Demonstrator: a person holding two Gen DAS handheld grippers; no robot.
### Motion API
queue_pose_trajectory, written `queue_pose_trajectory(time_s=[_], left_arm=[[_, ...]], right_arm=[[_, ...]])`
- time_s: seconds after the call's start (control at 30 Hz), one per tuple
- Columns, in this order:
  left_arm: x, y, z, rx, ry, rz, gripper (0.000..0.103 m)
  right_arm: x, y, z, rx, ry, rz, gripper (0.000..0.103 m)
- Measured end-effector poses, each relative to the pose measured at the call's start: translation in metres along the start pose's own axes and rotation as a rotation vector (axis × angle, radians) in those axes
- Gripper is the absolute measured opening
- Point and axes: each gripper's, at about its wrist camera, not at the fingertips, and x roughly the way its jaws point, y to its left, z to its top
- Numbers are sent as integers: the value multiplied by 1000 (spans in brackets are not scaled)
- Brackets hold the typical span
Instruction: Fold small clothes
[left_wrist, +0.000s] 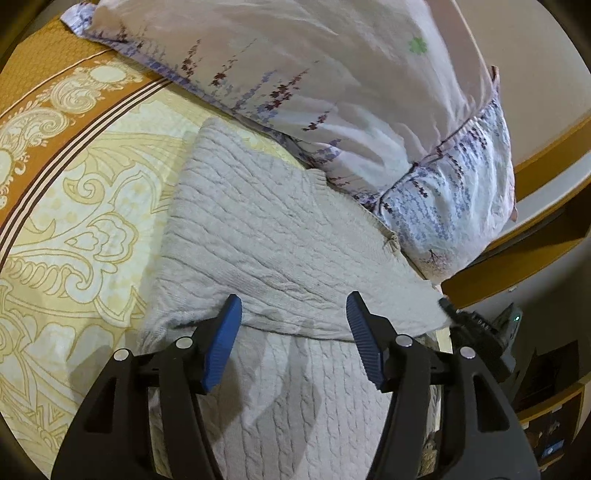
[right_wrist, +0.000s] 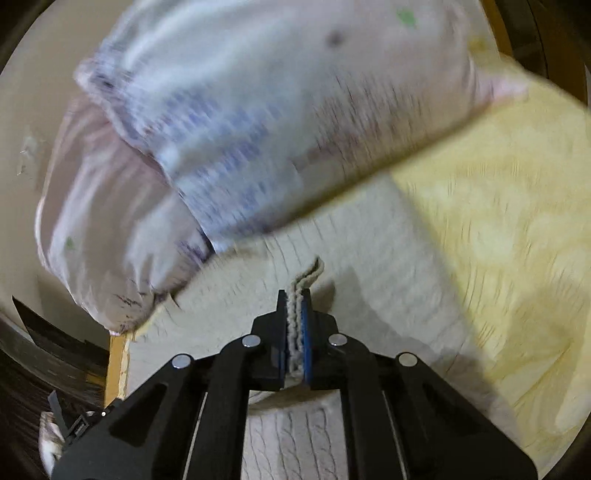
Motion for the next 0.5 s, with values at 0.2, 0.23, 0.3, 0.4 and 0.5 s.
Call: queue_pose_trajectory(time_s=[0.2, 0.23, 0.3, 0.4, 0.5], left_arm=[[-6, -4, -4, 28, -4, 6, 62], [-9, -3, -6, 30, -3, 6, 62], [-18, -2, -10, 43, -6, 7, 62], [-34, 2, -17, 57, -14, 10, 62], [-55, 9, -27, 67, -25, 13, 62]], right_arm=[[31, -22, 1, 8, 98, -188, 8], [29, -23, -1, 15, 98, -180, 9], [18, -24, -2, 21, 88, -163, 26], [-14, -31, -3, 29, 59, -99, 60], [-46, -40, -8, -7, 49, -68, 60]])
